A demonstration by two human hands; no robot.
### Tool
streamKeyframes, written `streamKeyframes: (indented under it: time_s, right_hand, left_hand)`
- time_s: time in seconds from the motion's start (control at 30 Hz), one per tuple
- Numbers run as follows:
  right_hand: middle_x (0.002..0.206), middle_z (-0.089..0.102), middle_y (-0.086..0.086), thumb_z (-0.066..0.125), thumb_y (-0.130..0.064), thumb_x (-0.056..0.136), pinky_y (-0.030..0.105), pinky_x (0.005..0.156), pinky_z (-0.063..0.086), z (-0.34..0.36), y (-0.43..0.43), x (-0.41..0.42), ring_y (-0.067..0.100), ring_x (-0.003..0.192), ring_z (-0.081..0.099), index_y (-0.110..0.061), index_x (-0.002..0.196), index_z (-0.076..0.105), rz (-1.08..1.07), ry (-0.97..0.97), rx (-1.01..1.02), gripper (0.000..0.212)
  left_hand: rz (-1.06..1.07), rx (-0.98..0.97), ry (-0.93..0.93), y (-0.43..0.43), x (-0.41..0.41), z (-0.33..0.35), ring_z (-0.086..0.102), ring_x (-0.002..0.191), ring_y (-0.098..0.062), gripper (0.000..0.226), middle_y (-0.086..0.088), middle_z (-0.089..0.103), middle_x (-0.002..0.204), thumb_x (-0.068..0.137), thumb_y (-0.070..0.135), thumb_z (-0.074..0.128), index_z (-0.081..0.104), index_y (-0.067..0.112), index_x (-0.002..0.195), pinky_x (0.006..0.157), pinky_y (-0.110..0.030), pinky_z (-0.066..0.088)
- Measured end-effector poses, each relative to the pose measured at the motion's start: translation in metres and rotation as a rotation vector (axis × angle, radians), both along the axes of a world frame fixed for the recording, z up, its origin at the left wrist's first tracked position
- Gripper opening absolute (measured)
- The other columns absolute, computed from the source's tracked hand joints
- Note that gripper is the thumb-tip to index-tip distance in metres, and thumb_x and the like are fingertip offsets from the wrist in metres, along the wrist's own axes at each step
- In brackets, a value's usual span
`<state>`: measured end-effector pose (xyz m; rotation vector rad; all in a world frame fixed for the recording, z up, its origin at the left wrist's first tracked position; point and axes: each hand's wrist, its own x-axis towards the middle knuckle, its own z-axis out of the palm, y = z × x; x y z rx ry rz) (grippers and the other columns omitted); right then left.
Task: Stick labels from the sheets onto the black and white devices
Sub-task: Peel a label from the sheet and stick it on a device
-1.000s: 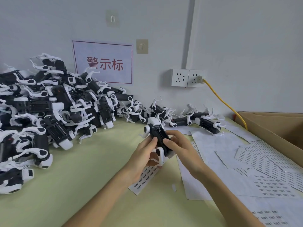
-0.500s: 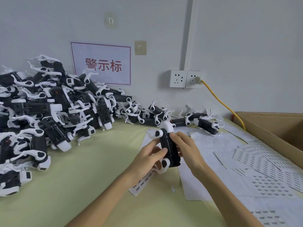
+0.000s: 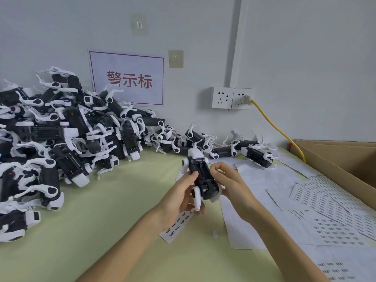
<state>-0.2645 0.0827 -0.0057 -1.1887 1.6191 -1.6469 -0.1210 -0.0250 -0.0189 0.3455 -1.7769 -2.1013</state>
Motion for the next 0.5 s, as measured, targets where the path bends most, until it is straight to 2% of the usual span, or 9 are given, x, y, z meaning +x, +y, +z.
streamKeyframes:
  time_s: [0.07, 0.13, 0.2, 0.27, 0.33, 0.4, 0.47, 0.5]
  right_hand:
    - [0.088, 0.069, 0.002, 0.049, -0.016, 0.106, 0.035, 0.074, 0.049, 0.000, 0.000, 0.000, 0.018, 0.079, 0.064, -0.012, 0.101, 0.063, 0.021, 0.046, 0.012, 0.016]
    - [0.100, 0.072, 0.001, 0.047, -0.019, 0.107, 0.029, 0.078, 0.048, -0.002, -0.003, 0.000, 0.016, 0.090, 0.065, -0.017, 0.108, 0.068, -0.036, 0.186, 0.057, 0.022]
    - [0.113, 0.069, -0.005, 0.047, -0.029, 0.108, 0.024, 0.083, 0.044, -0.010, -0.007, 0.000, 0.012, 0.102, 0.062, -0.023, 0.116, 0.068, -0.129, 0.414, 0.136, 0.023]
    - [0.135, 0.061, -0.007, 0.048, -0.041, 0.106, 0.030, 0.099, 0.043, -0.020, -0.010, -0.002, 0.012, 0.121, 0.055, -0.027, 0.133, 0.061, -0.166, 0.588, 0.265, 0.033]
    - [0.152, 0.048, -0.006, 0.050, -0.049, 0.102, 0.043, 0.116, 0.031, -0.027, -0.013, -0.005, 0.017, 0.139, 0.042, -0.030, 0.148, 0.046, -0.164, 0.720, 0.467, 0.049]
    - [0.158, 0.041, -0.008, 0.054, -0.054, 0.097, 0.046, 0.117, 0.022, -0.033, -0.015, -0.005, 0.020, 0.145, 0.034, -0.033, 0.151, 0.040, -0.131, 0.859, 0.631, 0.060]
    - [0.153, 0.046, -0.012, 0.058, -0.053, 0.093, 0.044, 0.113, 0.024, -0.034, -0.018, -0.005, 0.019, 0.141, 0.038, -0.036, 0.144, 0.048, -0.108, 0.869, 0.638, 0.054]
    - [0.147, 0.051, -0.014, 0.061, -0.051, 0.092, 0.043, 0.110, 0.027, -0.034, -0.018, -0.006, 0.017, 0.138, 0.043, -0.038, 0.139, 0.054, -0.119, 0.848, 0.611, 0.049]
  left_hand:
    - [0.067, 0.026, 0.029, -0.001, -0.002, 0.000, 0.049, 0.053, -0.025, 0.045, -0.027, 0.057, 0.090, 0.100, 0.043, 0.054, 0.059, 0.009, 0.129, 0.053, -0.030, 0.046]
    - [0.165, 0.035, 0.052, -0.003, -0.003, 0.000, 0.044, 0.049, -0.021, 0.031, -0.019, 0.060, 0.087, 0.100, 0.038, 0.057, 0.066, 0.012, 0.113, 0.052, -0.028, 0.040]
    - [0.284, 0.036, 0.053, -0.007, -0.003, -0.001, 0.042, 0.046, -0.019, 0.022, -0.016, 0.059, 0.076, 0.101, 0.036, 0.057, 0.064, 0.015, 0.106, 0.052, -0.027, 0.037]
    - [0.379, 0.019, 0.045, -0.013, -0.002, -0.001, 0.041, 0.043, -0.017, 0.023, -0.003, 0.061, 0.062, 0.100, 0.037, 0.058, 0.063, 0.017, 0.111, 0.047, -0.026, 0.037]
    - [0.430, 0.010, 0.045, -0.016, 0.001, 0.000, 0.040, 0.041, -0.016, 0.027, 0.001, 0.055, 0.053, 0.100, 0.037, 0.057, 0.061, 0.015, 0.113, 0.046, -0.024, 0.037]
    - [0.462, 0.027, 0.042, -0.019, 0.002, 0.001, 0.038, 0.039, -0.017, 0.031, -0.004, 0.064, 0.062, 0.100, 0.038, 0.054, 0.058, 0.010, 0.113, 0.049, -0.026, 0.040]
    - [0.469, 0.052, 0.020, -0.020, 0.001, 0.002, 0.039, 0.040, -0.019, 0.035, -0.015, 0.076, 0.090, 0.102, 0.038, 0.047, 0.055, 0.005, 0.113, 0.054, -0.029, 0.039]
    - [0.471, 0.080, 0.012, -0.019, 0.001, 0.002, 0.041, 0.042, -0.019, 0.036, -0.021, 0.076, 0.100, 0.103, 0.037, 0.045, 0.055, 0.004, 0.113, 0.055, -0.031, 0.037]
